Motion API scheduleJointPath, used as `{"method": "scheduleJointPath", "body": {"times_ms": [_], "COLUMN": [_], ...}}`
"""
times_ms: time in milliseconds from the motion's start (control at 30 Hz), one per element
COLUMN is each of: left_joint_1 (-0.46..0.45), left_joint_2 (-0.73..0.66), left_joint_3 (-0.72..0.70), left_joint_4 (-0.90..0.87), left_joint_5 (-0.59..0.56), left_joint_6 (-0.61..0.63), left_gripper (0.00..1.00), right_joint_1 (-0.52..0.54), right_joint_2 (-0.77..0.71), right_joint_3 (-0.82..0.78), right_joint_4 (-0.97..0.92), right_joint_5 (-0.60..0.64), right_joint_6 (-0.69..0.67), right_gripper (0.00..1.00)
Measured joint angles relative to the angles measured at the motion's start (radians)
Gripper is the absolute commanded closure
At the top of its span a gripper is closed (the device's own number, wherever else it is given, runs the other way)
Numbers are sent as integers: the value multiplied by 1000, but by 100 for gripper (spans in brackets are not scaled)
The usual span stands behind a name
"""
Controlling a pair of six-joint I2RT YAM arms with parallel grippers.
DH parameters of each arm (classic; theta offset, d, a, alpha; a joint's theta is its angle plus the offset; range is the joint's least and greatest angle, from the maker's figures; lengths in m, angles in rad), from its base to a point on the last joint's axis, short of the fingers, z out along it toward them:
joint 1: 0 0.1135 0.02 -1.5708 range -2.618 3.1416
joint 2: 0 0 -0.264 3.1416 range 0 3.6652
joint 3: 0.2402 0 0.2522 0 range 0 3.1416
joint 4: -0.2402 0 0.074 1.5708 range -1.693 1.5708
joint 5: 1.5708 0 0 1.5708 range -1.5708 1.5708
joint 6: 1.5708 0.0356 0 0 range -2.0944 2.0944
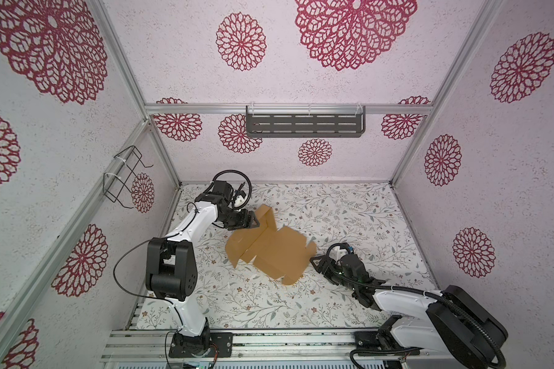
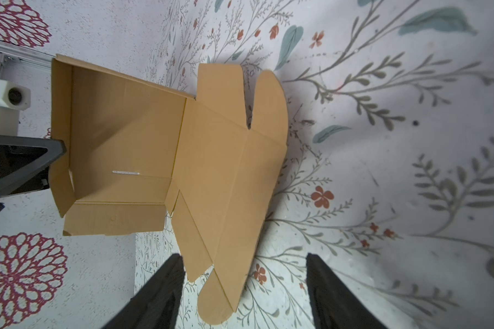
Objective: Assemble paper box
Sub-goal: Turn over the paper box at the center of the table.
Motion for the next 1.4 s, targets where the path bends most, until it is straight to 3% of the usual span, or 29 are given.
{"method": "scheduleJointPath", "body": {"times_ms": [400,767,967,1033,1167,1233,1400], "left_joint_1": [24,28,28,28,28,28,32], "left_joint_2": [1,5,5,5,5,5,-29], "left_joint_3": [-20,-25,-27,-27,-34,-40,-42], "left_joint_4": [23,33,36,36,39,37,27], "left_joint_5": [48,64,66,66,67,64,37], "left_joint_6": [-29,-32,-34,-35,-43,-46,-44], "left_gripper": [28,28,27,24,7,1,3], "right_joint_1": [-1,-30,-37,-40,-43,-43,-58], "right_joint_2": [174,406,438,438,435,428,379], "right_joint_3": [13,42,42,42,50,56,76], "right_joint_4": [159,435,510,522,519,508,440], "right_joint_5": [-21,-98,-125,-132,-141,-144,-167], "right_joint_6": [39,119,147,151,145,144,122], "right_gripper": [36,70,88,91,100,100,100]}}
